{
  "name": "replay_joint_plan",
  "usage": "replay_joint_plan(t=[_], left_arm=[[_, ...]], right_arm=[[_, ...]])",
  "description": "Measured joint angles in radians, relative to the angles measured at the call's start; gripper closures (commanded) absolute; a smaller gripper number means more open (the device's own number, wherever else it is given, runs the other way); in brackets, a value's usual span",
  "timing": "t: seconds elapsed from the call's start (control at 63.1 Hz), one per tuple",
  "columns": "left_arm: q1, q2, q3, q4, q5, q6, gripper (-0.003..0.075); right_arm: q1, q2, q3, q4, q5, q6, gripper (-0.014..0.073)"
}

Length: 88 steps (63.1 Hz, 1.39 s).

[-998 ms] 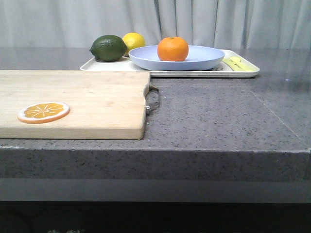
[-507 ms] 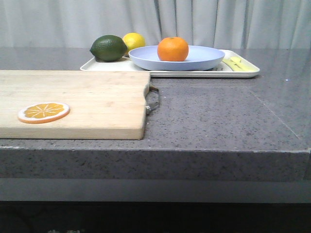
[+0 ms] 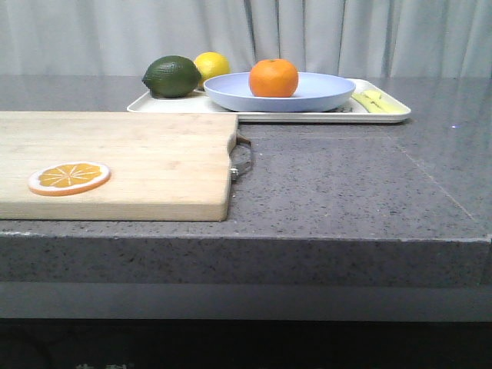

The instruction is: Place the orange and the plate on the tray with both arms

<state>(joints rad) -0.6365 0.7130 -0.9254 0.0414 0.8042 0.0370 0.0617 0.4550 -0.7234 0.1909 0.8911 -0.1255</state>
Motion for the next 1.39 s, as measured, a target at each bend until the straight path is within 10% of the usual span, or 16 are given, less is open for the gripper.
replay_joint_plan(t=[0.222, 0.745, 1.395], left_arm=[[0.000, 0.000, 0.000, 0.000, 0.000, 0.000, 0.0137], [0.000, 0.000, 0.000, 0.000, 0.000, 0.000, 0.0736], [0.128, -0.148, 0.137, -0.015, -0.106, 0.000, 0.0738]], right_arm=[[0.000, -0.006, 0.017, 0.000, -0.044, 0.000, 0.0148], [0.000, -0.006, 0.018, 0.000, -0.120, 0.000, 0.0656], [0.000, -0.006, 0.018, 0.000, -0.120, 0.000, 0.0662]])
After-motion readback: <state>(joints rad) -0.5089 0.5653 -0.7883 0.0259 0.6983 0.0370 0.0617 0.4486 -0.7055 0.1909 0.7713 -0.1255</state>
